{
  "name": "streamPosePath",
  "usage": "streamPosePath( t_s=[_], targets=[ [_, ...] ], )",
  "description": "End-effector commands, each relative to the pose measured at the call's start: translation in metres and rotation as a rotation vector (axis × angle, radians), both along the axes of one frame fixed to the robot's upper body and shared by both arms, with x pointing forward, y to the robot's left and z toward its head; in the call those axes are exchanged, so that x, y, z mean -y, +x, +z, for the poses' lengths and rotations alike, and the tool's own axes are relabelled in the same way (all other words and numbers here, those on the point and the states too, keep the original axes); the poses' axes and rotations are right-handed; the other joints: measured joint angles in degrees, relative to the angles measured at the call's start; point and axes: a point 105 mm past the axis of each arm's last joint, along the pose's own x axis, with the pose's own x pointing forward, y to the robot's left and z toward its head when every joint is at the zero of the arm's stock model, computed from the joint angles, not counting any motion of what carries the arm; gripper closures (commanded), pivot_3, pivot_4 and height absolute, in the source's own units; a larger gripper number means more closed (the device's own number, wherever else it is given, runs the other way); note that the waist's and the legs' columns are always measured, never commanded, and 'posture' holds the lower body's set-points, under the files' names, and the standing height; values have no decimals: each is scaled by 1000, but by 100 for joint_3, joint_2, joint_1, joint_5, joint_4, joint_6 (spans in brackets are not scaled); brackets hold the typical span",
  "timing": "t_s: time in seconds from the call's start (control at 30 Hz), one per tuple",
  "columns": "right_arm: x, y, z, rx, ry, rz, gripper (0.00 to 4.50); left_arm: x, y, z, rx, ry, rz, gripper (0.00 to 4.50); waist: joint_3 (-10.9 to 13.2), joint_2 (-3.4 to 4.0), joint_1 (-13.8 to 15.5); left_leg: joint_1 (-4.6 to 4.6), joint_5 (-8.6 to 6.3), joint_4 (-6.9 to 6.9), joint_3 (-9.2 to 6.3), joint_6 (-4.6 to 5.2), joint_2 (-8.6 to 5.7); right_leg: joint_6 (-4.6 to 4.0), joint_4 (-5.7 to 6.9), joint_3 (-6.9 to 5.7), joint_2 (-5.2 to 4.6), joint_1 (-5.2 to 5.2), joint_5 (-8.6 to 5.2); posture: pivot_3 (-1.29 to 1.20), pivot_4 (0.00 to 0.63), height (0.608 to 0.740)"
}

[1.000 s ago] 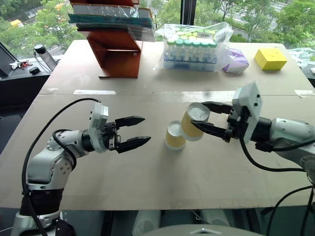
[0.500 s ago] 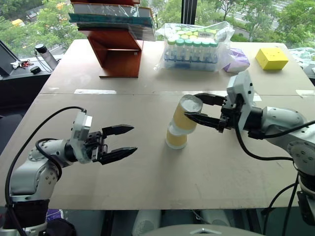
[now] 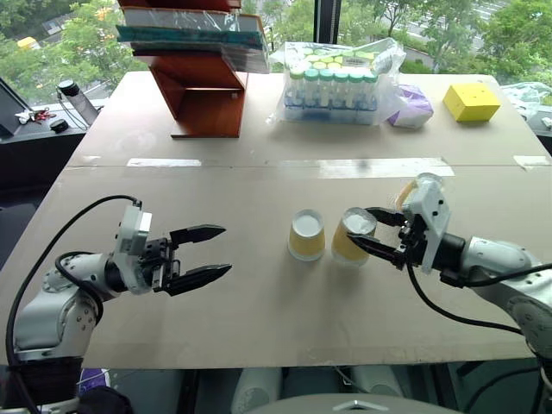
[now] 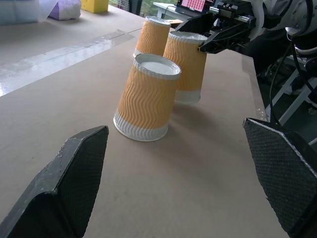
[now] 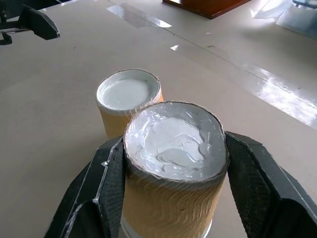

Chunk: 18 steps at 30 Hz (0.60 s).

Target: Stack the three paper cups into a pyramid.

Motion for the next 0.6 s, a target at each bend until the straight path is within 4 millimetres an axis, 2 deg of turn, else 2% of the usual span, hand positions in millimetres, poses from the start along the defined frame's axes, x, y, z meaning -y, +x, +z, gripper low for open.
streamPosePath(
  t_s=[0.03,0.5,0.53,0.6],
  targets=[
    [-1,6,5,82,4,-28,2303,-1,-1,4,35,8,-16,0,-1,-1,1,0,0,0,0,0,0,0,0,0,0,0,0,0,150,740],
    [-8,4,-19,90,-17,-20,2303,-1,-3,5,37,14,-23,0,-5,-7,-5,4,0,1,-2,0,0,0,4,-2,1,0,0,0,150,740],
    [-8,3,-20,97,-20,-15,1290,-1,-3,5,37,14,-24,0,-5,-7,-5,6,0,1,-3,0,0,0,5,-2,2,1,0,0,150,740],
    [-7,0,-21,116,-53,0,519,1,-3,6,38,11,-29,0,-4,-6,-1,7,0,1,-3,0,1,-1,8,-2,2,1,0,0,150,740]
  ],
)
